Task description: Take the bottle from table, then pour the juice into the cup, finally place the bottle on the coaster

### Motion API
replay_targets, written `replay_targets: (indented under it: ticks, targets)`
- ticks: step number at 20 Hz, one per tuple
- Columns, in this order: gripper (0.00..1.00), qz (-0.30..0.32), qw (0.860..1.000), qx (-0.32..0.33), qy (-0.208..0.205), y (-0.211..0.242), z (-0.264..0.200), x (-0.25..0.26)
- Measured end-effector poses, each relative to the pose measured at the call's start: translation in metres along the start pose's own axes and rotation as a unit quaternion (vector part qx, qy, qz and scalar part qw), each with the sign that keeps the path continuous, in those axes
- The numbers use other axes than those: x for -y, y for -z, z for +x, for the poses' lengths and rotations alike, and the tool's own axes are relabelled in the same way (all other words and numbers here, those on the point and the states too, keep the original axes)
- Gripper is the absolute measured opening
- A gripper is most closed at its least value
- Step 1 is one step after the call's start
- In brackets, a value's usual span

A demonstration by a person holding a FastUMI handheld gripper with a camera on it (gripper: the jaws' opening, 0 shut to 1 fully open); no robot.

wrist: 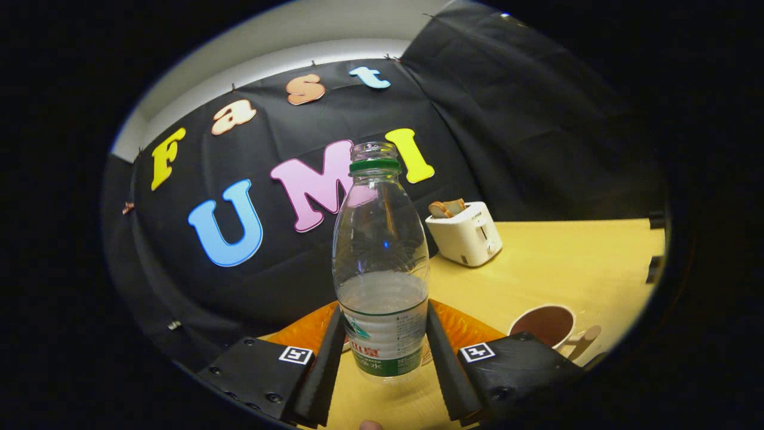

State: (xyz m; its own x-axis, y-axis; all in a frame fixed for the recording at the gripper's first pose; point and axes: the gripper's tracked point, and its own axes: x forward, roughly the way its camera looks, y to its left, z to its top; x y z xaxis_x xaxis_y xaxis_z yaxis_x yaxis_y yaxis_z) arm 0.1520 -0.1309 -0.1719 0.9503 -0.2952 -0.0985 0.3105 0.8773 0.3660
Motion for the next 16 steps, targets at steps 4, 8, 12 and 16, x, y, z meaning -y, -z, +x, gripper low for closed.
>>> replay_targets:
  ticks: [4, 8, 12, 16]
  targets:
    - [0.75, -0.089, 0.996, 0.026, 0.018, -0.002, 0.03, -0.014]
    - [0.75, -0.129, 0.991, 0.025, 0.022, 0.023, 0.06, -0.021]
    - [0.75, -0.152, 0.988, 0.023, 0.032, 0.048, 0.082, -0.02]
    - [0.76, -0.163, 0.985, 0.026, 0.043, 0.064, 0.101, -0.018]
